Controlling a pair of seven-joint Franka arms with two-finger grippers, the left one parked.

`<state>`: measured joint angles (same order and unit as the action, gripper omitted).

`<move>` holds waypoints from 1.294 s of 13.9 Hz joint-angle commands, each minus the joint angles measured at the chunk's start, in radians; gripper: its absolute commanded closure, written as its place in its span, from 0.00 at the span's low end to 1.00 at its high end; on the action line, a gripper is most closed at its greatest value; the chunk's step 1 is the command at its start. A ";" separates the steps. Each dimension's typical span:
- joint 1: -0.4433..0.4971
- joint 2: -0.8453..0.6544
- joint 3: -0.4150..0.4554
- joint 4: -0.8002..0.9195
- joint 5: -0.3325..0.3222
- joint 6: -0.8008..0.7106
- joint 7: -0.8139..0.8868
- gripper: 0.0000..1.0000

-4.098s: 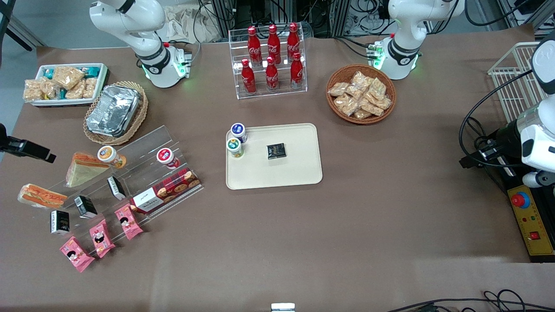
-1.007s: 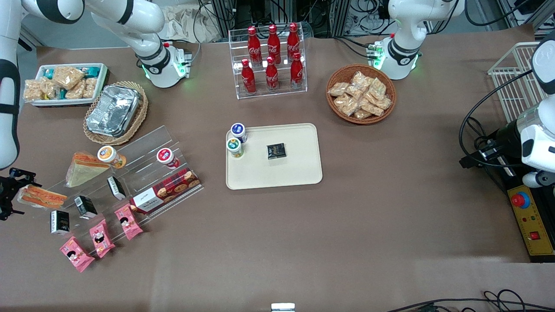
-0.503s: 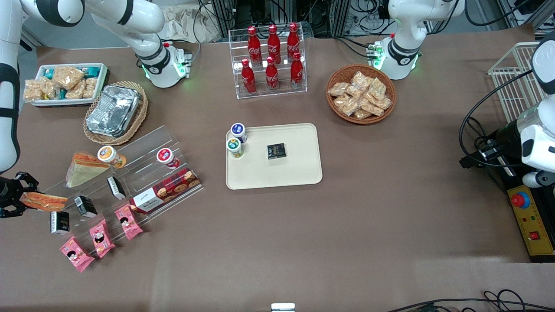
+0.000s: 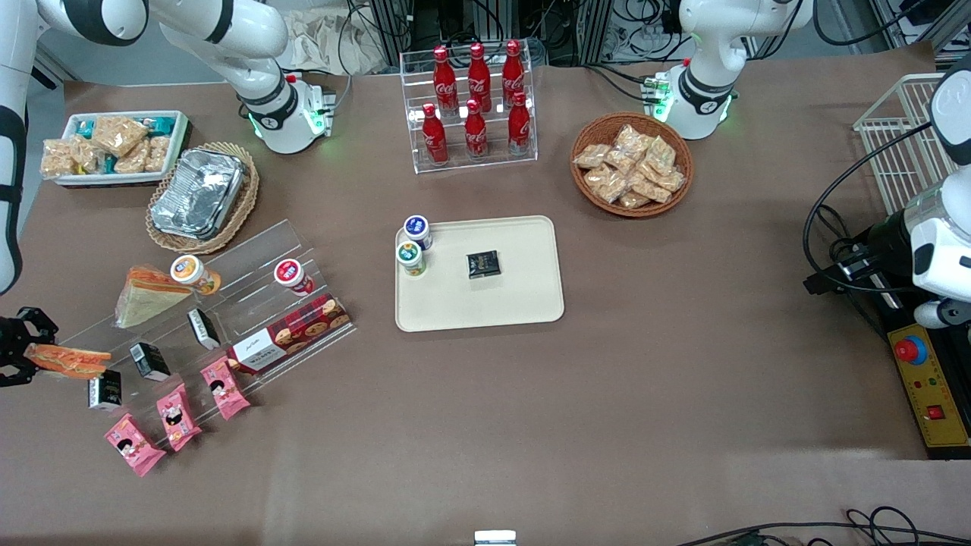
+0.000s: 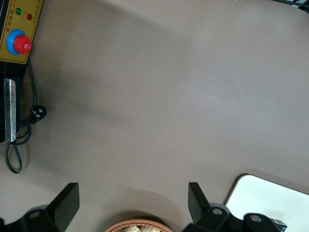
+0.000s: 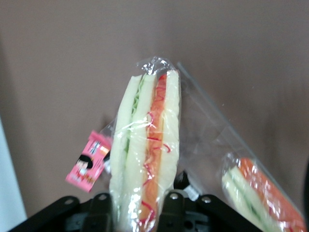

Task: Place sandwich on tray
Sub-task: 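Lift the sandwich and carry it over the cream tray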

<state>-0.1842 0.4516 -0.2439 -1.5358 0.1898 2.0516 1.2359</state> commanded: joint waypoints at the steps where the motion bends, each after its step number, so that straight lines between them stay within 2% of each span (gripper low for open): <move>1: 0.040 -0.025 0.002 0.040 0.042 -0.062 0.051 0.98; 6: 0.176 -0.037 -0.002 0.108 0.033 -0.146 0.285 0.97; 11: 0.380 -0.054 -0.003 0.108 0.030 -0.148 0.566 0.96; 13: 0.458 -0.054 -0.003 0.108 0.030 -0.146 0.640 0.86; 15: 0.538 -0.053 -0.003 0.108 0.027 -0.139 0.721 0.86; 18: 0.675 -0.050 -0.003 0.106 -0.080 -0.123 0.891 0.88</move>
<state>0.4157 0.4068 -0.2347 -1.4346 0.1704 1.9288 2.0271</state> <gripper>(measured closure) 0.811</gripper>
